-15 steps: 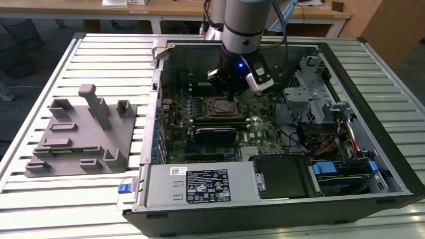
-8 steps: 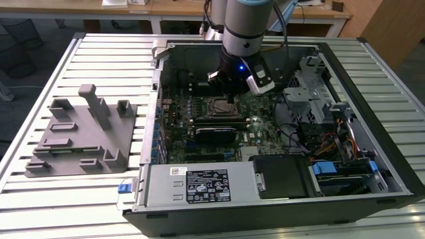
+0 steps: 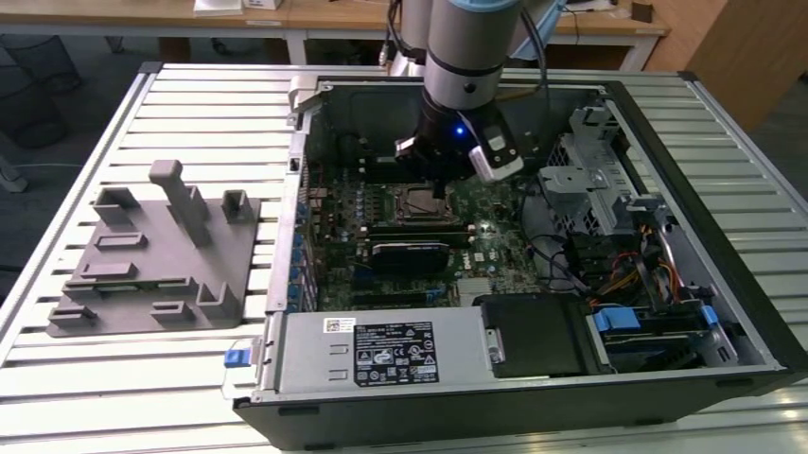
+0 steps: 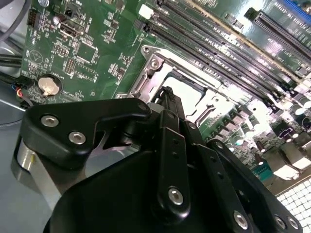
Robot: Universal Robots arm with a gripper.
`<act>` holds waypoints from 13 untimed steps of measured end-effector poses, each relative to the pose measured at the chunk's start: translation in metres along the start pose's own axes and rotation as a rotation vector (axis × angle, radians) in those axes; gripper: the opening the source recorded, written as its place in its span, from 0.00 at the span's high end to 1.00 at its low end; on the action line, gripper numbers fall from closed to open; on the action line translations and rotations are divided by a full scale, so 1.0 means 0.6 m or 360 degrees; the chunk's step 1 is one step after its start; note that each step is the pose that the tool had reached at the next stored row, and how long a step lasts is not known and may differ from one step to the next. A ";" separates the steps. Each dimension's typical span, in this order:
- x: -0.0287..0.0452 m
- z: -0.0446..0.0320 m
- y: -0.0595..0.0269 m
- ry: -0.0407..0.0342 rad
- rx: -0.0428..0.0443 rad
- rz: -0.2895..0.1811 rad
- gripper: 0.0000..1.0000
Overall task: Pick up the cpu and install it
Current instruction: 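Install the second cpu locking lever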
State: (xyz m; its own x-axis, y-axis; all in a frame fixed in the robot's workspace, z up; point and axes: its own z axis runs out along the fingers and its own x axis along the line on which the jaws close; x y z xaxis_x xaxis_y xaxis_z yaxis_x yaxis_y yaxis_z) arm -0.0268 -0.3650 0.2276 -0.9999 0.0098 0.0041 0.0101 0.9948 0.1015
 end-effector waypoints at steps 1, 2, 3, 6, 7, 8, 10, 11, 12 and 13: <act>0.000 0.000 -0.002 0.0000 0.0000 0.0000 0.89; 0.000 0.000 -0.002 0.0000 0.0000 0.0000 0.89; 0.000 -0.001 -0.002 0.0000 0.0000 0.0000 0.89; 0.000 -0.004 -0.002 0.0000 -0.0001 0.0000 0.89; 0.000 -0.004 -0.002 0.0000 -0.0002 0.0000 0.89; 0.000 -0.004 -0.004 0.0000 -0.0002 0.0000 0.89; 0.000 -0.005 -0.008 0.0000 -0.0001 0.0000 0.89; 0.000 -0.005 -0.011 0.0000 -0.0001 0.0000 0.89; 0.000 -0.005 -0.015 0.0000 -0.0001 0.0000 0.89; 0.000 -0.006 -0.018 0.0000 -0.0002 0.0000 0.89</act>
State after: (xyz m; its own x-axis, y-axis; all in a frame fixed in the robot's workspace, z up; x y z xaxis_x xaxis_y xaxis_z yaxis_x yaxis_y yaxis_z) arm -0.0268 -0.3764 0.2299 -0.9999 0.0098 0.0041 0.0102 0.9947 0.1025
